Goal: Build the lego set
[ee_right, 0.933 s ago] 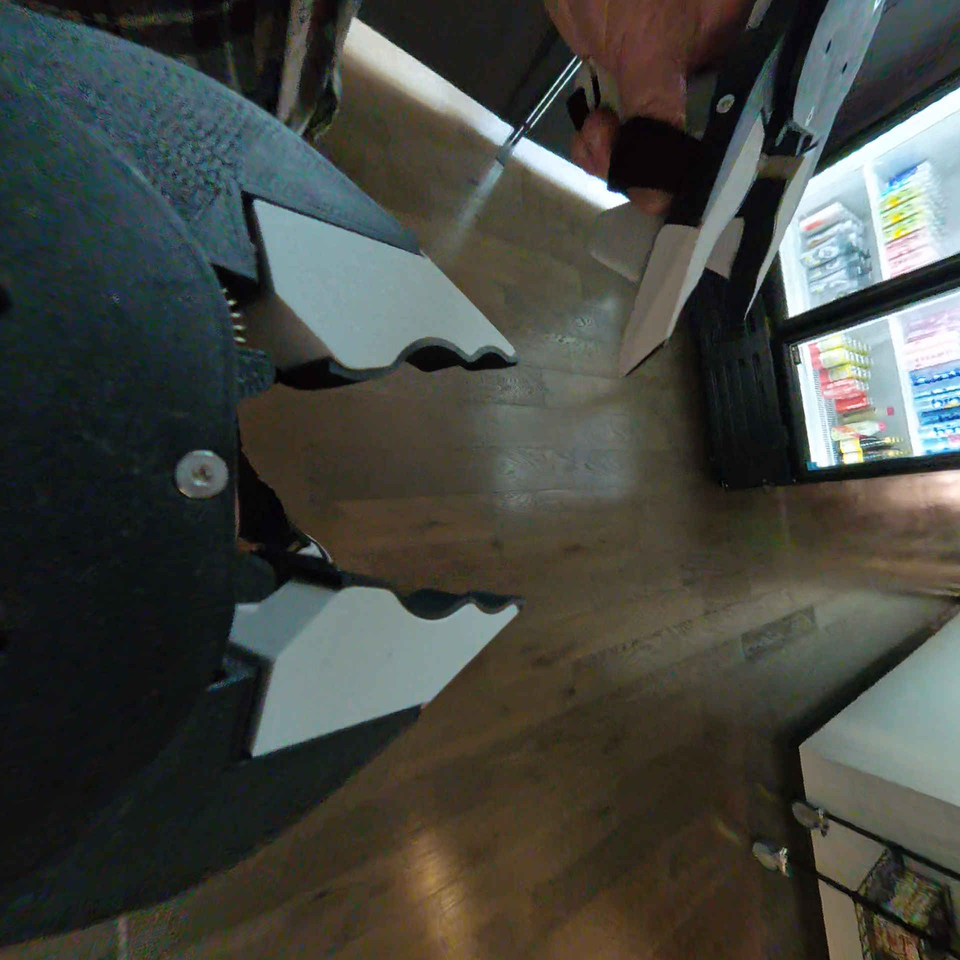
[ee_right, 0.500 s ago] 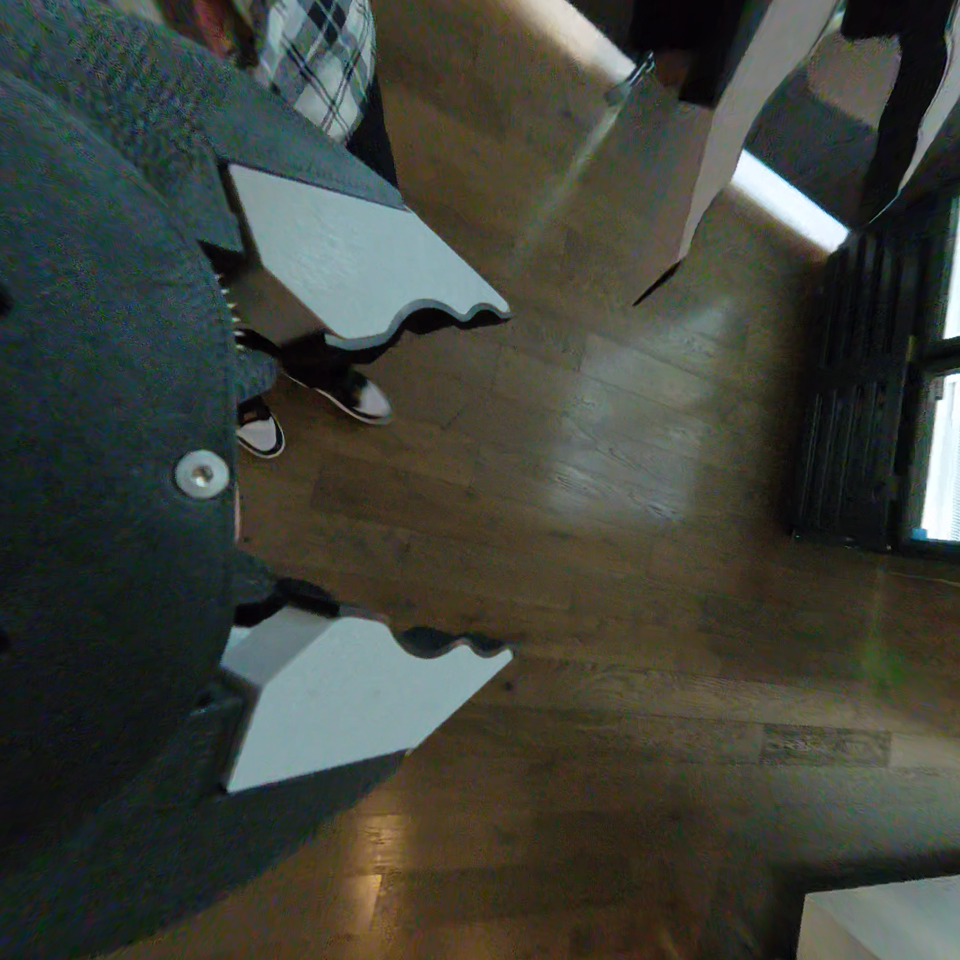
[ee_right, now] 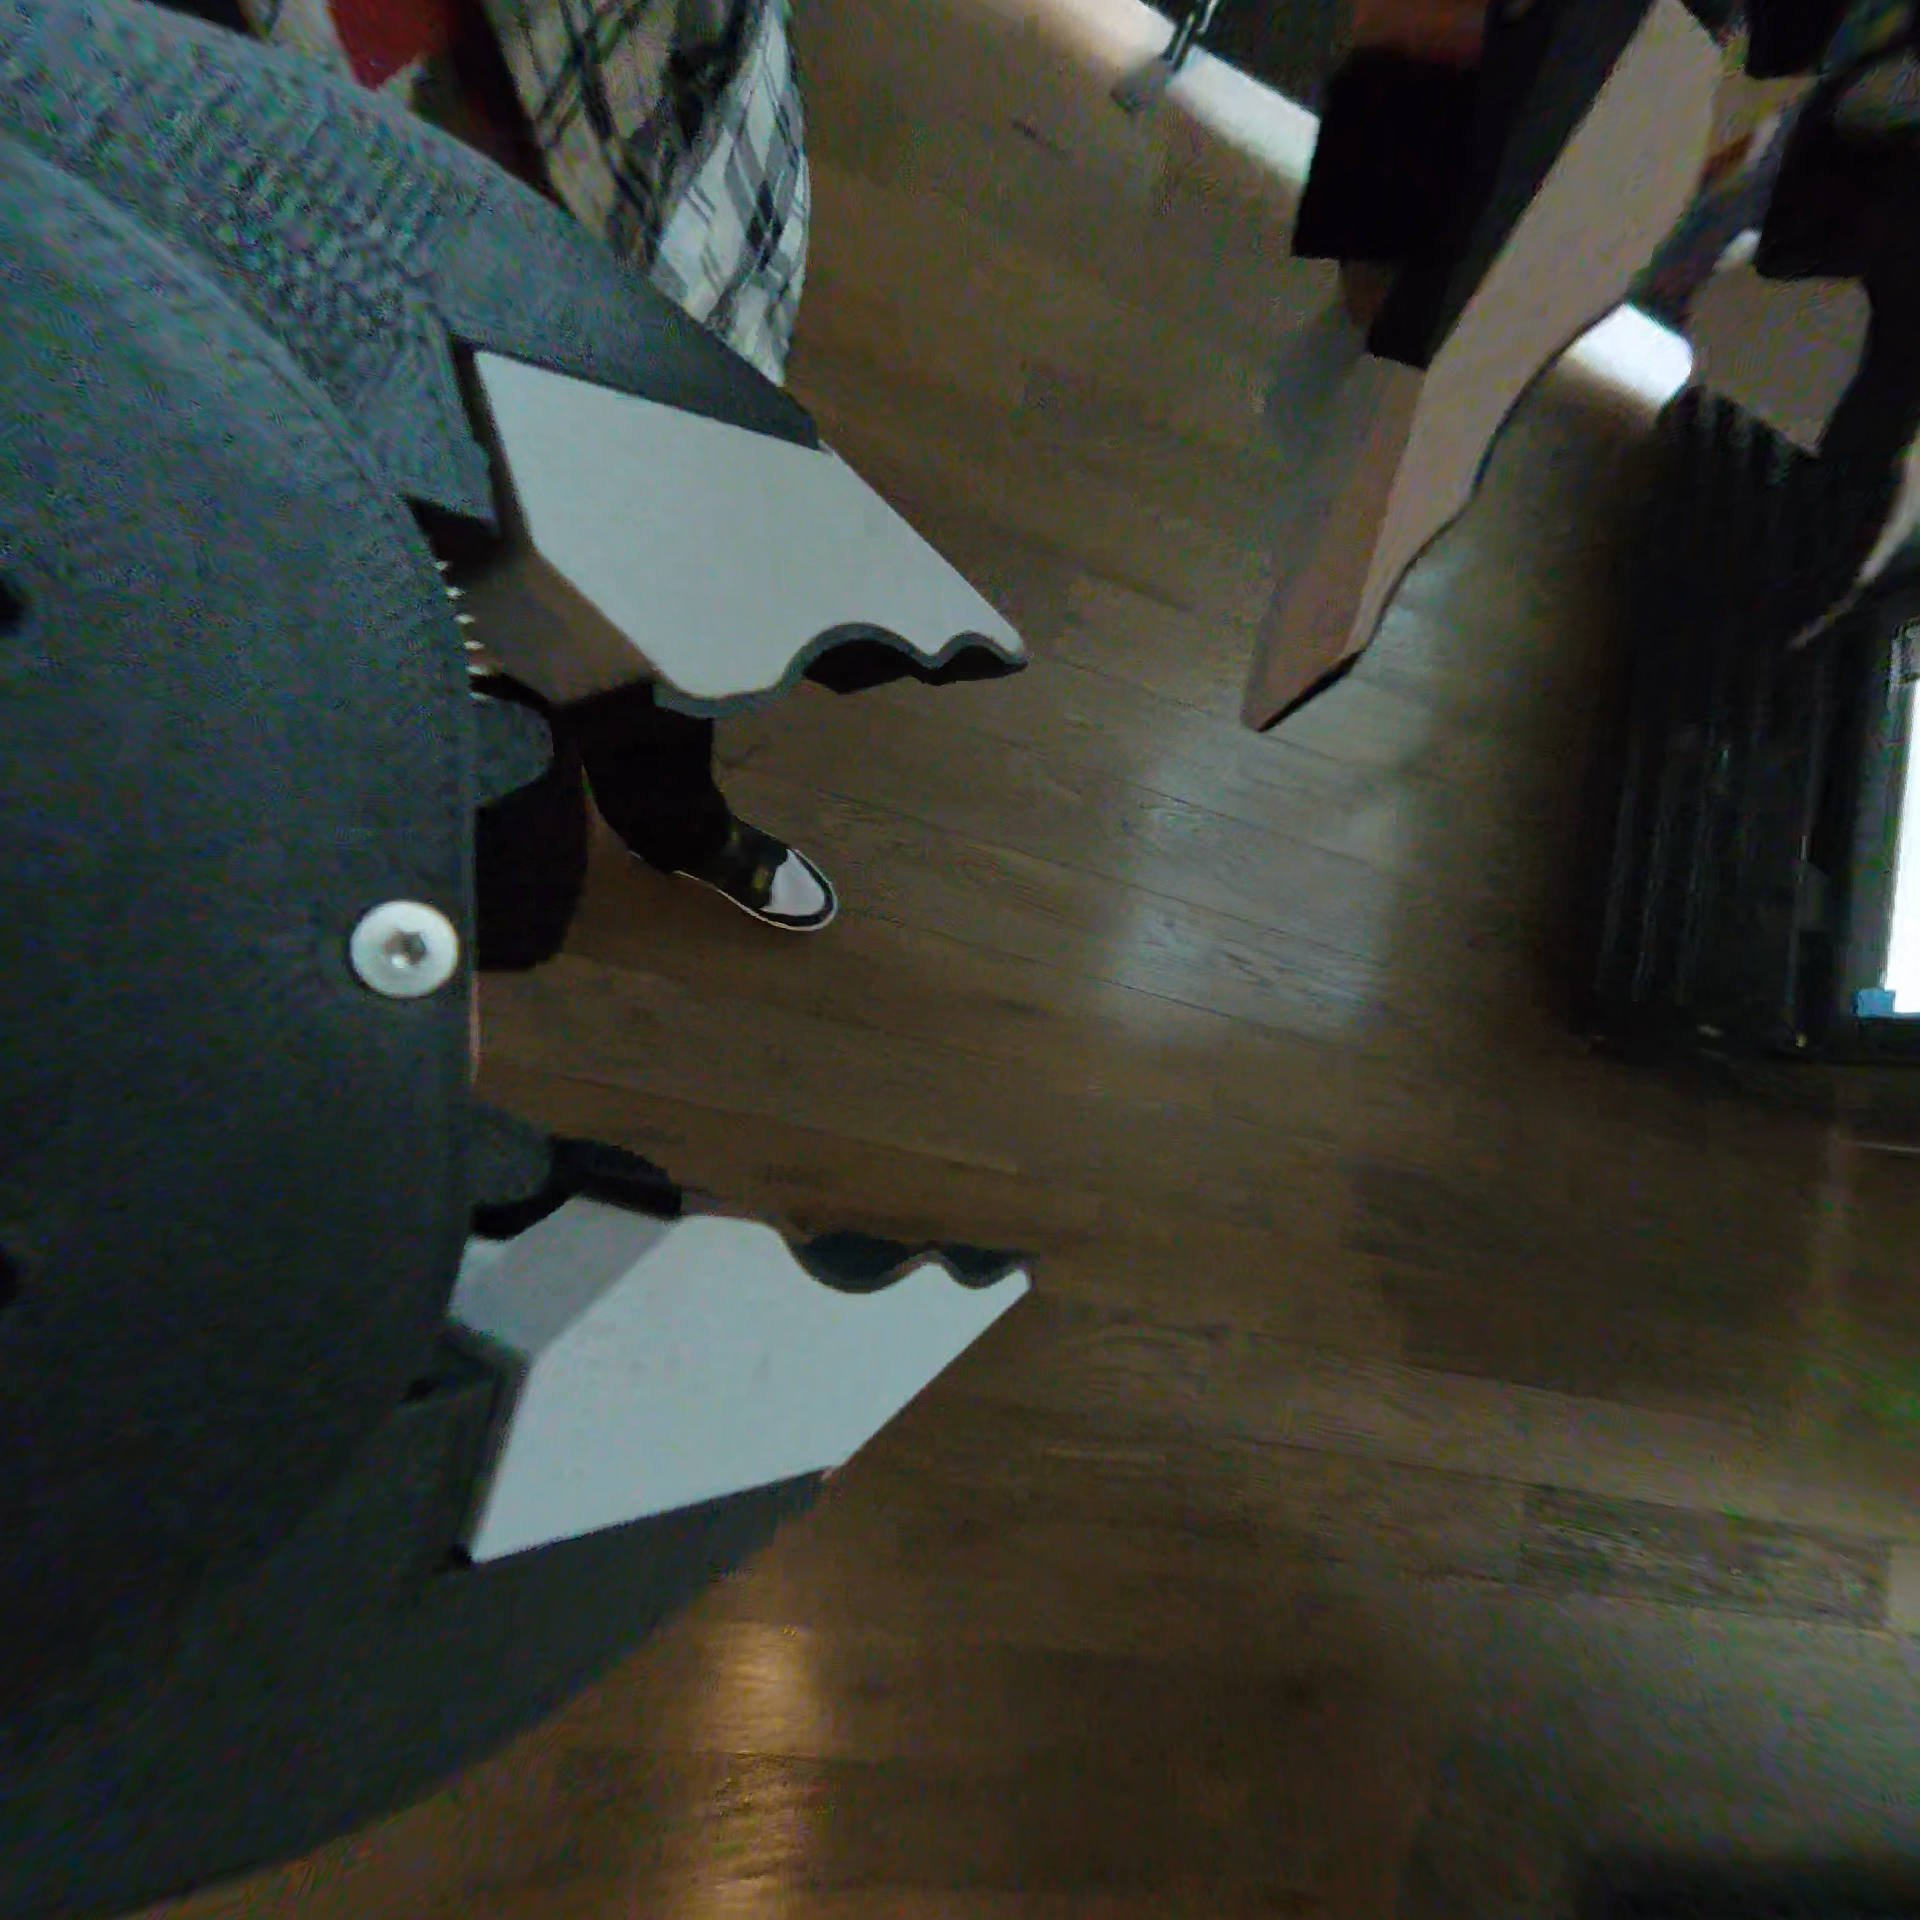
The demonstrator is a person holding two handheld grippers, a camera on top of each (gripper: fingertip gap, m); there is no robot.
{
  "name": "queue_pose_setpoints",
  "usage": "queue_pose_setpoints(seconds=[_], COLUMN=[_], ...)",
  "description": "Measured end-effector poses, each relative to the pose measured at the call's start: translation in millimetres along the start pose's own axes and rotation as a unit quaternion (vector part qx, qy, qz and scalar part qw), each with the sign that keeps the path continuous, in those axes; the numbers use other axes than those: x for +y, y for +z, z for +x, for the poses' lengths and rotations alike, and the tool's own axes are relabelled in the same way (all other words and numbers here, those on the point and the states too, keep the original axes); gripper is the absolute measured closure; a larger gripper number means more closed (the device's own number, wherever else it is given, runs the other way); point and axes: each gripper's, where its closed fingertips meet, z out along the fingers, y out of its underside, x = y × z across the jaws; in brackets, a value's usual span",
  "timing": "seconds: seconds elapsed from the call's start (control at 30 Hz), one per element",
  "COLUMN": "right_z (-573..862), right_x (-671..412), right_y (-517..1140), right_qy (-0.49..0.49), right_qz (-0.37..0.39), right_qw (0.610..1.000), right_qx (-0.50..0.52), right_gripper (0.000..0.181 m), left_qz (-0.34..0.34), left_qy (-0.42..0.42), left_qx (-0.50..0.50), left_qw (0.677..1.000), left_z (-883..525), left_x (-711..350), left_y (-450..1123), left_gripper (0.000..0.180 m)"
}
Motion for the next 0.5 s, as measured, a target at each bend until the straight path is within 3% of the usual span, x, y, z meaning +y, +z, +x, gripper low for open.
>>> queue_pose_setpoints(seconds=[0.13,0.4,0.5], right_z=[50.9,188.8,247.1], right_x=[-38.6,-94.7,-145.0], right_y=[50.8,185.0,243.8], right_qy=[0.055,0.063,0.049], right_qz=[0.002,-0.054,-0.046], right_qw=[0.998,0.996,0.995], right_qx=[-0.017,-0.041,-0.075], right_gripper=[0.082,0.085,0.098], left_qz=[-0.013,-0.052,-0.067], left_qy=[-0.015,-0.086,-0.103], left_qx=[0.070,0.083,0.055], left_qw=[0.997,0.992,0.991], left_z=[-49.8,-170.6,-241.4], left_x=[-50.4,-78.0,-102.6], left_y=[44.6,177.3,218.8], left_gripper=[0.078,0.078,0.077])
